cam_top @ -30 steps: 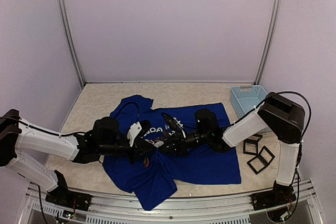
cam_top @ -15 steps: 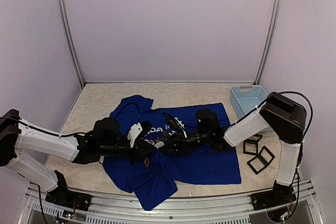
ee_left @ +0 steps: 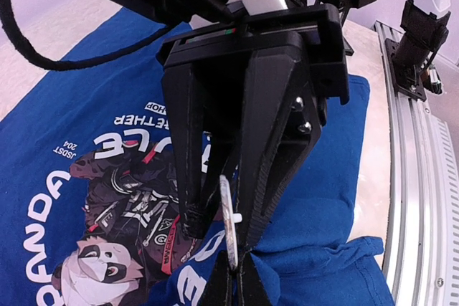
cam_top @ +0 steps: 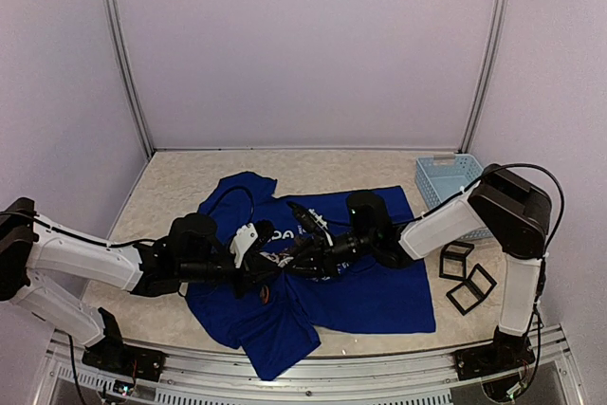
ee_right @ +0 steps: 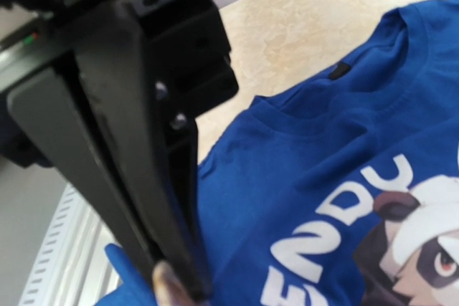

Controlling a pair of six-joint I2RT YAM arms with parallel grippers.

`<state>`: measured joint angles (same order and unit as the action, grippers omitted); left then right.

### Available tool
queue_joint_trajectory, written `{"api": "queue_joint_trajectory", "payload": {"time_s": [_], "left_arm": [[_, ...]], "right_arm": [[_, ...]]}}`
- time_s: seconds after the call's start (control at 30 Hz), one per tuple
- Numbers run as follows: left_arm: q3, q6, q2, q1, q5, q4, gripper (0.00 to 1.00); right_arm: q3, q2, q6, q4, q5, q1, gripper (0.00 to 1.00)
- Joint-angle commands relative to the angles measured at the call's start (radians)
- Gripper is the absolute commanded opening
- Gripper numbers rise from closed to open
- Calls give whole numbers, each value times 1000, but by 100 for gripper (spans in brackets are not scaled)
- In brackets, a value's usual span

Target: Pin the brooch onto the clothing

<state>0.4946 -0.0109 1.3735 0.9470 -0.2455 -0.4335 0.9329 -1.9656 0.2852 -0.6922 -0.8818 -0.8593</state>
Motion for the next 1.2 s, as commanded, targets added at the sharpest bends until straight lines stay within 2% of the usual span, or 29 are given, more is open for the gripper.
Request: {"api": "queue_joint_trajectory", "payload": {"time_s": [0.0, 0.47, 0.77, 0.97, 1.17], "left_arm": [[18, -28, -11, 32, -83, 10, 0], [11, -26, -26, 33, -77, 9, 0], [8, -27, -30, 34, -71, 13, 0], [10, -26, -30, 35, -61, 16, 0], [14, -29, -26, 35, -46, 25, 0]], "right_arm": [[32, -12, 0, -30, 45, 12, 22], [-40, 9, 68, -140, 59, 15, 11], [-48, 19, 67, -157, 42, 17, 12], [-45, 19, 71, -151, 34, 17, 22], [-33, 34, 30, -56, 46, 25, 31]]}}
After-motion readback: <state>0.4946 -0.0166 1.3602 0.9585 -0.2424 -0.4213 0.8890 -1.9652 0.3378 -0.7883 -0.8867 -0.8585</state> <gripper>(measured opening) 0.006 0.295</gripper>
